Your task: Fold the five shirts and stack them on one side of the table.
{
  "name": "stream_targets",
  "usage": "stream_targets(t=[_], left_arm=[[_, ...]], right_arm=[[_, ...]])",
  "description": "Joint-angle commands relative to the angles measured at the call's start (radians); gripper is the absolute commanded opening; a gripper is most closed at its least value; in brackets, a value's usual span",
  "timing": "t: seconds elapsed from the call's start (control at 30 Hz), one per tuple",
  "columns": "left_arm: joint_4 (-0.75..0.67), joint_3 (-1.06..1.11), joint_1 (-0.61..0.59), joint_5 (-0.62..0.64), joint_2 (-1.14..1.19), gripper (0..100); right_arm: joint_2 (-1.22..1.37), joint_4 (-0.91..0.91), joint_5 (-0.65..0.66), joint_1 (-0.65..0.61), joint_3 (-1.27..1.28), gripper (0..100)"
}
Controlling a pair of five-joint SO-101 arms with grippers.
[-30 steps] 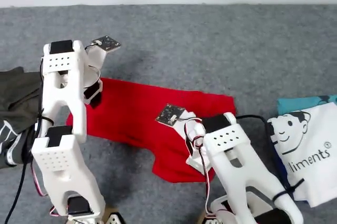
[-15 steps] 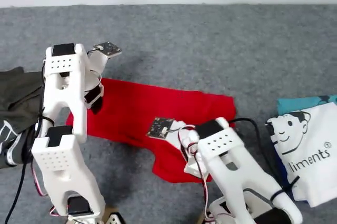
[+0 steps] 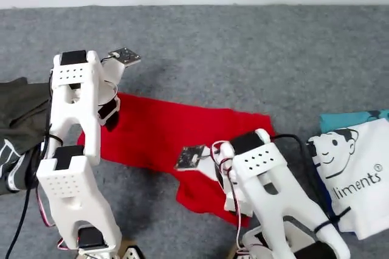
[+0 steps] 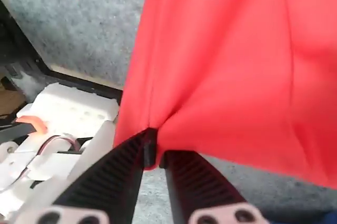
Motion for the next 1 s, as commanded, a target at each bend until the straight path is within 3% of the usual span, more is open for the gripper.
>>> stream_targets(t=[0.0,0.13,0.27,0.33,0.53,0.7,0.83,0.97], left_arm=[[0.006,0.001,0.008,0.014,-0.068,9],[0.038,-0.001,0.002,0.012,-0.072,9],[0.038,0.001,-0.025,0.012,-0.072,9],[0.038,0.004,-0.037,0.012,-0.072,9],[0.038,0.03,-0.081,-0.025,-0.061,9],[0.037,0.028,-0.081,-0.023,-0.066,9],[0.037,0.028,-0.066,-0.023,-0.066,9],[0.037,0.028,-0.028,-0.021,-0.063,9]], right_arm=[[-0.021,-0.059,0.009,-0.065,0.071,1.1],[-0.021,-0.113,-0.041,-0.11,0.135,3.8],[-0.022,-0.128,-0.135,-0.105,0.133,18.4],[-0.022,-0.125,-0.138,-0.079,0.11,20.2],[-0.022,-0.088,-0.135,0.173,-0.115,20.3],[0.001,-0.191,-0.141,0.39,-0.302,20.4],[0.088,-0.36,-0.164,0.476,-0.311,20.4],[0.275,-0.538,-0.232,0.483,-0.316,20.4]])
